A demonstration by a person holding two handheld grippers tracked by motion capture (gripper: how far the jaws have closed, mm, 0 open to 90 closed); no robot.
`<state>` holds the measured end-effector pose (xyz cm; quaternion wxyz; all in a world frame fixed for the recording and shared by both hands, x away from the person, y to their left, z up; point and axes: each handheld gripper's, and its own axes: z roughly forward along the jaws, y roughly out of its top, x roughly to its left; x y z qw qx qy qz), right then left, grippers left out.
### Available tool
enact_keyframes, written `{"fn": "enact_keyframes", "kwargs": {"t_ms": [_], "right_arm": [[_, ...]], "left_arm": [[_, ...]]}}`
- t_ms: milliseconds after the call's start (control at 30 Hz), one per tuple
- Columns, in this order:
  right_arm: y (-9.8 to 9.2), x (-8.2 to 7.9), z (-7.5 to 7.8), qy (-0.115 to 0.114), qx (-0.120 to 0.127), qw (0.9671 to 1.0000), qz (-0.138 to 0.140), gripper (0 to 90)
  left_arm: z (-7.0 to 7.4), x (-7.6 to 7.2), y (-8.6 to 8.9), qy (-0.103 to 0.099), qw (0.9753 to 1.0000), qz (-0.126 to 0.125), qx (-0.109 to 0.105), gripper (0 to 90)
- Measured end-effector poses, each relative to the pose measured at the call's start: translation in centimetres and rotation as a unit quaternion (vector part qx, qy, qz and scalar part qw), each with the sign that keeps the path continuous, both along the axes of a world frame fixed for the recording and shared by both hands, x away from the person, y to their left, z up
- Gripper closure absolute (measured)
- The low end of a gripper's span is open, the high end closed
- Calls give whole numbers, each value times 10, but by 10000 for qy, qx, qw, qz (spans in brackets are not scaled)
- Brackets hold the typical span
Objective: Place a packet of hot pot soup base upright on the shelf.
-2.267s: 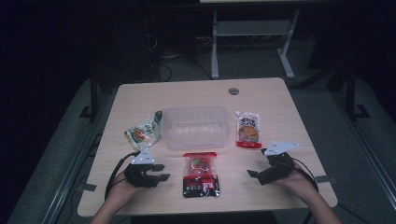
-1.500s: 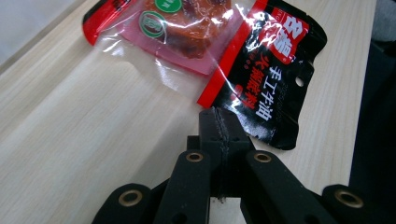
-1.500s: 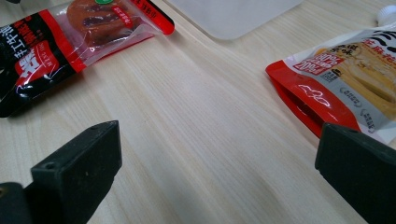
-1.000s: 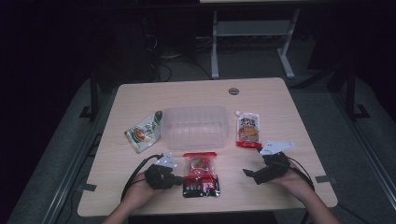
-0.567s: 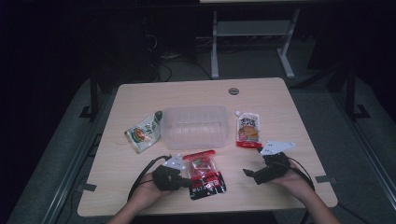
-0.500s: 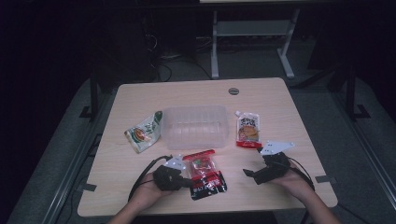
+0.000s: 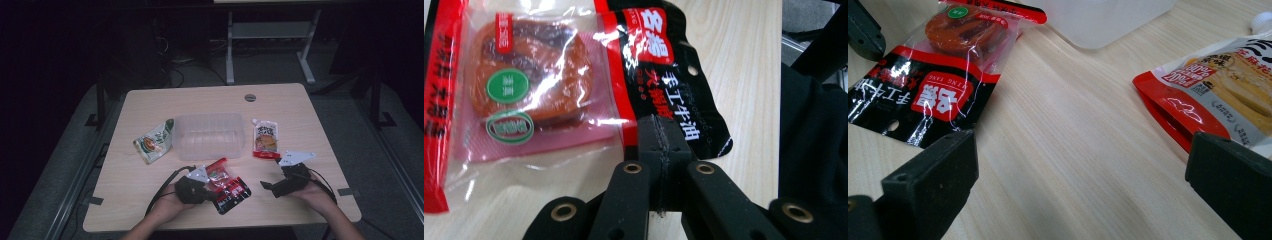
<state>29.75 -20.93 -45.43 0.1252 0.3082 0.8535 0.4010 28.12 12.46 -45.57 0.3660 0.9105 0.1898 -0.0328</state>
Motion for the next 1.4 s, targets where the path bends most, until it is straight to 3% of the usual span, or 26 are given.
{"fn": "enact_keyframes", "kwargs": {"t_ms": [67,167,267,567,833,1067,1400], "right_arm": [[-1,0,0,-30,4,10000,-10,4],[-1,1,-1,-23,12,10000,-13,4],[-1,0,-1,-24,-18,10000,-11,4],[-2,1,-1,-20,-12,10000,-35,4],[-2,0,-1,-3,-3,10000,-31,4],[-2,0,-1,8,-9,10000,13,4],[-2,0,-1,30,-16,10000,41,4]], "left_arm": [[5,4,4,-114,9999,18,-21,898],[10,8,7,-127,9997,135,-141,898],[20,20,10,-337,9989,256,-209,898],[26,45,11,-636,9961,578,-176,898],[17,61,-1,-727,9949,698,-34,898],[9,67,-11,-867,9934,693,295,898],[5,67,-6,-730,9938,674,505,898]]}}
